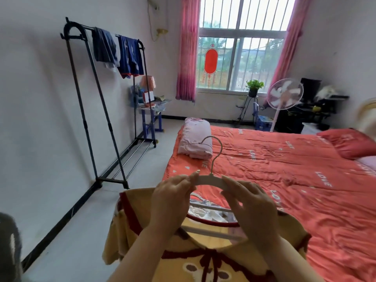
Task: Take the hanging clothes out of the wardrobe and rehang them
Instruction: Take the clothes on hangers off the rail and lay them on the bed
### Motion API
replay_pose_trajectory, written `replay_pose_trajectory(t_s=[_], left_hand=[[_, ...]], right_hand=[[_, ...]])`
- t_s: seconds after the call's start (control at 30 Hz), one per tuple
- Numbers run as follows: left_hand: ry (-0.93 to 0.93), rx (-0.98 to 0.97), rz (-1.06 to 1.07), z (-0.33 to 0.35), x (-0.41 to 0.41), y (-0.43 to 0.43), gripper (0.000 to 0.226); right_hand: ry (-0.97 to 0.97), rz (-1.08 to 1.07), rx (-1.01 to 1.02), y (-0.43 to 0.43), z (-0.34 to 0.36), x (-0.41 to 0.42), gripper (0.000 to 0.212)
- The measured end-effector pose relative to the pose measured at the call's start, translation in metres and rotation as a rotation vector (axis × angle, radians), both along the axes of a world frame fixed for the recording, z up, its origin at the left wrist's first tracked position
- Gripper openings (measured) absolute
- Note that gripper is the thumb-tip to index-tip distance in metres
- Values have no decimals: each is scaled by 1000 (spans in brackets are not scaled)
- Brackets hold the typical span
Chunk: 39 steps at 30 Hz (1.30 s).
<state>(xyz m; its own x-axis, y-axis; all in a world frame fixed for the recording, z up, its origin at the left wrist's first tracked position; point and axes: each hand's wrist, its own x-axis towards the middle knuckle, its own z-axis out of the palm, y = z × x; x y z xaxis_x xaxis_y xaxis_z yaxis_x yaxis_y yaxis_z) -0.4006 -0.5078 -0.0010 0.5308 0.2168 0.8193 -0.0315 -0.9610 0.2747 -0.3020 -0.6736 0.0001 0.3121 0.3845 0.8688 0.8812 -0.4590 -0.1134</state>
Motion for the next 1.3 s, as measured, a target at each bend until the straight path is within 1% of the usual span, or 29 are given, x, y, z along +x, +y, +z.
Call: replay_pose_trajectory(t_s=[0.13,0.23,0.3,0.4,0.53,0.63,0.73,0.83,0.93,0.97,1.03,1.1,1.13,1.2,1.3], left_hand=[[65,-32,-16,-13,43,25,34],[87,-50,-25,-27,78,47,31],[109,-66,-22,-38,102,60,36],[164,-83,1,-58,143,83,37],[254,-113,10,-94,203,116,38],[320,-170,9,-127,242,140,39],[388,-191,39,-166,281,162,37],[451,-225,80,-206,311,182,33],[570,-303,136,-248,332,201,33],[631,-342,172,-260,338,206,38],[784,-399,235,-286,344,215,49],[907,-439,263,-309,343,218,54],[952,-460,266,-319,340,218,55],[1029,-484,258,-336,332,213,55],[1086,-472,251,-351,318,203,53]], right_hand=[[46,-54,-15,25,-15,36,32],[93,-40,-4,47,-28,69,33],[115,-32,-14,62,-37,95,35],[179,0,-13,87,-60,140,32],[318,42,-62,123,-100,204,40],[379,76,-105,146,-132,248,35],[443,110,-159,171,-173,286,45],[511,122,-216,194,-214,317,49],[620,155,-276,218,-259,343,54],[679,136,-318,225,-274,351,53],[848,67,-443,237,-301,367,46],[989,39,-584,243,-330,378,47],[1046,43,-618,244,-341,379,47],[1114,48,-612,243,-358,372,43],[1137,84,-627,234,-371,350,38]])
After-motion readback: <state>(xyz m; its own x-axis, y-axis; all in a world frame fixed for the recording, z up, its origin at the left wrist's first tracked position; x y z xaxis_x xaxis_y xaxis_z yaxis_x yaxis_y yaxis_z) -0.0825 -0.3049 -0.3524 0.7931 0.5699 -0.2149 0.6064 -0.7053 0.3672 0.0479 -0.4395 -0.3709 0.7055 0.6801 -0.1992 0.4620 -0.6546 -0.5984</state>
